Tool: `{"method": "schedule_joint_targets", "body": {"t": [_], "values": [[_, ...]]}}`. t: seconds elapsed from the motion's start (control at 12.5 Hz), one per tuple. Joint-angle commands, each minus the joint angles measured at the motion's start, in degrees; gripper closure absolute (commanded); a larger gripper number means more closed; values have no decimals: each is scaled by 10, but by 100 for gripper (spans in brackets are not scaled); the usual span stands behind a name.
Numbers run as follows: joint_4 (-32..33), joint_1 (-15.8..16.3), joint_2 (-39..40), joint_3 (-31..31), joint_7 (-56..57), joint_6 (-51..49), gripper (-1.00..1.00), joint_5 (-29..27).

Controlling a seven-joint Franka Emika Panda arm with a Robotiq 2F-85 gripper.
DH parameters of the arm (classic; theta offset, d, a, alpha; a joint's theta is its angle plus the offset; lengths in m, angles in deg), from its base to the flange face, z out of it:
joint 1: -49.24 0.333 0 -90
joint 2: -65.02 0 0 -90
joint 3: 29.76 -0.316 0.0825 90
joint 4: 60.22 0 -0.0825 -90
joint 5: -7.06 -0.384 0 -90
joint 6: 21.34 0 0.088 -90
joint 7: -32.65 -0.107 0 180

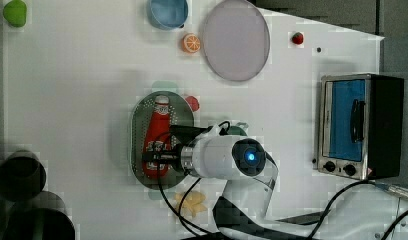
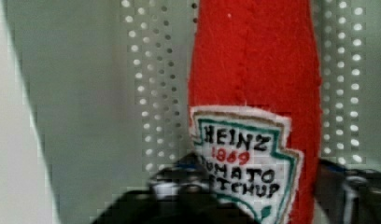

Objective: Pick ketchup from strainer and place it on the table

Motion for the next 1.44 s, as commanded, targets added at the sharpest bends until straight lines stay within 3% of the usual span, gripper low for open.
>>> {"method": "schedule_joint_targets", "body": {"t": [0.08, 0.56, 0.8, 1.04, 1.44], "values": [[-14, 16, -8, -2, -35, -8, -19, 0], [-20, -13, -86, -63, -35, -50, -19, -14], [-50, -41, -158, -107, -34, -139, -19, -109], [-116, -60, -196, -112, 14, -259, -19, -207], [-248, -108, -198, -73, 72, -394, -19, -214]]}}
